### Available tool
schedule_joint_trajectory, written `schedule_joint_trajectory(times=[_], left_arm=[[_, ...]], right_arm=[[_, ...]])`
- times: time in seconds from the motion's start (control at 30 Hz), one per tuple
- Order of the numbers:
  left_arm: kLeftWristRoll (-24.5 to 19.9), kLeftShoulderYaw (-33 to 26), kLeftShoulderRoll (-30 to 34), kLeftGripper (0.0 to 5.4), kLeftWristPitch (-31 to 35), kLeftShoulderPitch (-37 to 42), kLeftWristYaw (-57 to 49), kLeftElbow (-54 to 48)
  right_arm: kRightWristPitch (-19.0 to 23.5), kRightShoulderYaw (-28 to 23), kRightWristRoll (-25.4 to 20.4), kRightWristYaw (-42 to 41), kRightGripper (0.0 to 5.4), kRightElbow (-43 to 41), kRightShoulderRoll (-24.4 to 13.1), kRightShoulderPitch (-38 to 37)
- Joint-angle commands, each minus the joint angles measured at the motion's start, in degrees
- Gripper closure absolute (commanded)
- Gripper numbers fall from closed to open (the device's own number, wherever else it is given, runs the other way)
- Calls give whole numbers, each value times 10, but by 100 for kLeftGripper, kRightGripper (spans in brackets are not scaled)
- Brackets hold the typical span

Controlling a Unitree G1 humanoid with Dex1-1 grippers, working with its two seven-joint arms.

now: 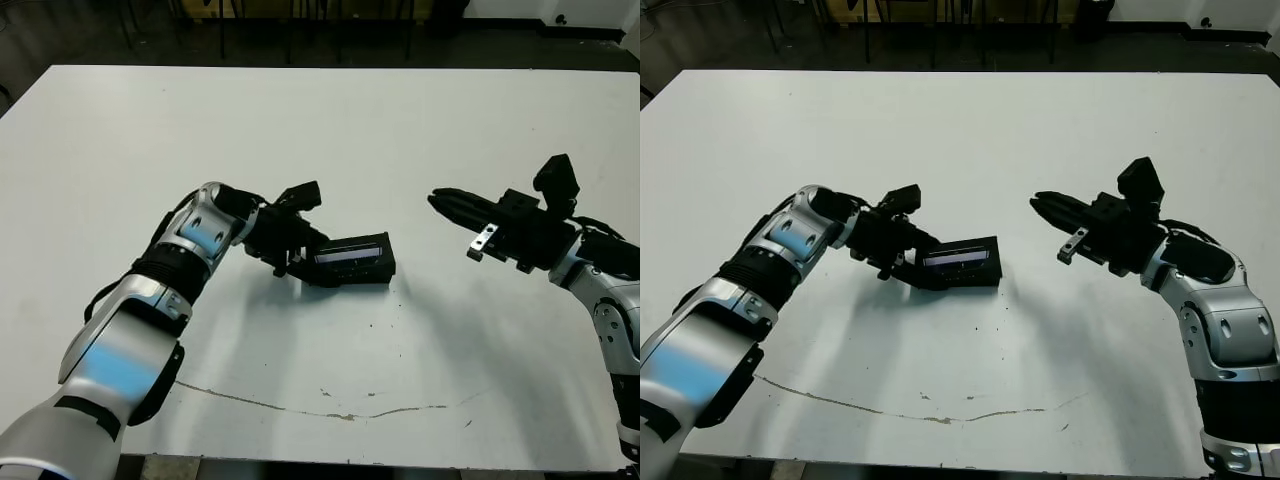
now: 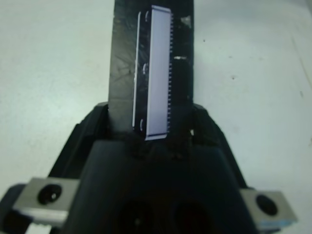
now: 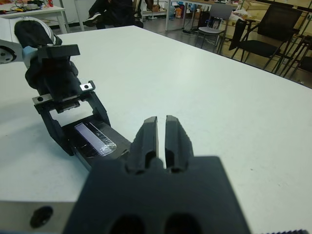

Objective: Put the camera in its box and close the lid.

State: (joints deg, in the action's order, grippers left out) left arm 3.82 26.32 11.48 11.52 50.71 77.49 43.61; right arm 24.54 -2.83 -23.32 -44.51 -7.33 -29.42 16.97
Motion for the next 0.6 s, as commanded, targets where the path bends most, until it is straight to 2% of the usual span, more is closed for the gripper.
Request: schedule_joint_trajectory(times=[0.03,0.27,0.53,0.6], left_arm=[[32,50,1,264,5,-17,42,-12],[50,90,18,264,12,-1,57,-19],[61,102,27,264,4,2,37,-8],[72,110,31,226,-5,1,26,-8]], right_arm=[[-3,1,4,3,540,7,2,-11],[-3,3,7,6,540,5,3,-11],[-2,5,5,8,540,5,2,-14],[0,6,5,8,540,6,1,-14]])
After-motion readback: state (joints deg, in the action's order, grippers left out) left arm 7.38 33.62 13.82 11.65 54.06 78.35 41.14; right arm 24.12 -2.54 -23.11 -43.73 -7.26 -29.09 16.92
